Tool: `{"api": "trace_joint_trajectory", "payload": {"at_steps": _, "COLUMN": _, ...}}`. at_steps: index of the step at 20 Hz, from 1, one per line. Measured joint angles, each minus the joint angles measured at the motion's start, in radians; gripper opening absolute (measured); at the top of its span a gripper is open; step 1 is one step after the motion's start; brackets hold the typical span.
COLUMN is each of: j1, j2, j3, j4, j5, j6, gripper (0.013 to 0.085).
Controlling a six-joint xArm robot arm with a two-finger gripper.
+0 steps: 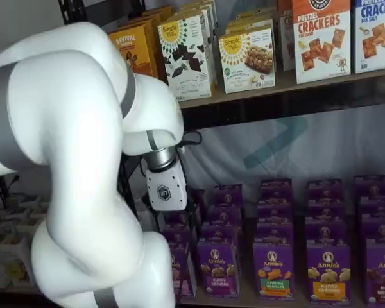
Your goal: Pick up the purple box with a pink patch in the middle, on the bottom shelf, the first box from the left
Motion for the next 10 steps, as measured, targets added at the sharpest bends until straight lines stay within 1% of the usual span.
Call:
{"api": "trace_joint_trajectory", "payload": {"at_steps": 3, "j1": 0.002, "j2": 0.038, "j3": 0.000, "j4": 0.014, "j5": -0.023, "j6": -0.007, "gripper": 0.0850}}
{"api": "trace_joint_trajectory", "payload": {"at_steps": 5, "j1": -0.003, "j2": 0.058, "j3": 0.005, "j4": 0.059, "j5": -0.050, "j6": -0.043, "gripper": 0.0850}}
{"api": "trace_joint_trajectory", "payload": {"at_steps": 7, "j1": -0.003, "j2": 0.081, "j3": 0.011, "j4": 0.075, "j5": -0.085, "j6": -0.055, "gripper": 0.0850}}
{"api": "trace_joint_trajectory", "payload": {"at_steps": 10, "j1": 0.003, "j2": 0.135, "j3": 0.001, "j4": 0.061, "j5": -0.110, "j6": -0.040, "gripper": 0.0850}}
